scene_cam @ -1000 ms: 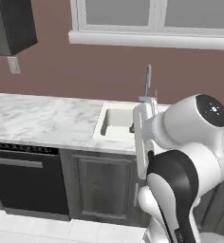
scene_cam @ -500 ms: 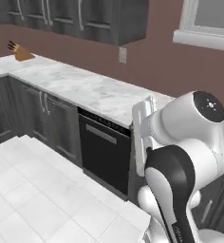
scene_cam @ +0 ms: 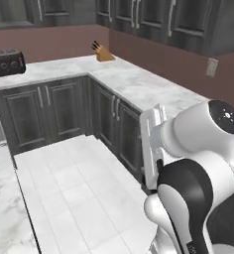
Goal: Move the cutting board and knife to the sink. Then move spray from the cabinet to the counter.
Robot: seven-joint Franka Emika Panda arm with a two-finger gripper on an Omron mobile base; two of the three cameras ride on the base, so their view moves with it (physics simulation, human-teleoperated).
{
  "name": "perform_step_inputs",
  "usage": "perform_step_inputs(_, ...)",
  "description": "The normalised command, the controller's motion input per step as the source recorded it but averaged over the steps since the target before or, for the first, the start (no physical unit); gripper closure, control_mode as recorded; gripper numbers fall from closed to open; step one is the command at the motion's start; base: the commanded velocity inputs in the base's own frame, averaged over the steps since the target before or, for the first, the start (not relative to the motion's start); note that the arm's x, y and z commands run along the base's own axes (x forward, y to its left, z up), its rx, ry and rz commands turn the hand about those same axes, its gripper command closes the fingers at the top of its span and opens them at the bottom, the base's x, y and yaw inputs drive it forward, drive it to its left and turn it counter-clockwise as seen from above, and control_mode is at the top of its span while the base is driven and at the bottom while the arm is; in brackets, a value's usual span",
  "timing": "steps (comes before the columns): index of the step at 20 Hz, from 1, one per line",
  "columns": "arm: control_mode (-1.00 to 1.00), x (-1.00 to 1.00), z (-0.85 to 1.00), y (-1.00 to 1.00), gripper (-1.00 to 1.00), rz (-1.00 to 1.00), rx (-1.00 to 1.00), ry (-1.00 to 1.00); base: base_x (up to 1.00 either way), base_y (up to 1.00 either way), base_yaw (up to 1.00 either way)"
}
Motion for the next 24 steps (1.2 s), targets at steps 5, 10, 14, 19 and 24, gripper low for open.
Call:
perform_step_inputs(5, 1.00, 0.00, 0.00, 0.00, -1.00, 0.00, 0.00, 0.00, 1.00, -0.04, 0.25)
perform_step_inputs(10, 1.00, 0.00, 0.00, 0.00, -1.00, 0.00, 0.00, 0.00, 1.00, -0.06, 0.13)
perform_step_inputs(14, 1.00, 0.00, 0.00, 0.00, -1.00, 0.00, 0.00, 0.00, 1.00, -0.16, 0.08)
perform_step_inputs(19, 1.00, 0.00, 0.00, 0.00, -1.00, 0.00, 0.00, 0.00, 1.00, -0.27, 0.01)
perform_step_inputs(24, 1.00, 0.00, 0.00, 0.00, -1.00, 0.00, 0.00, 0.00, 1.00, -0.24, 0.00)
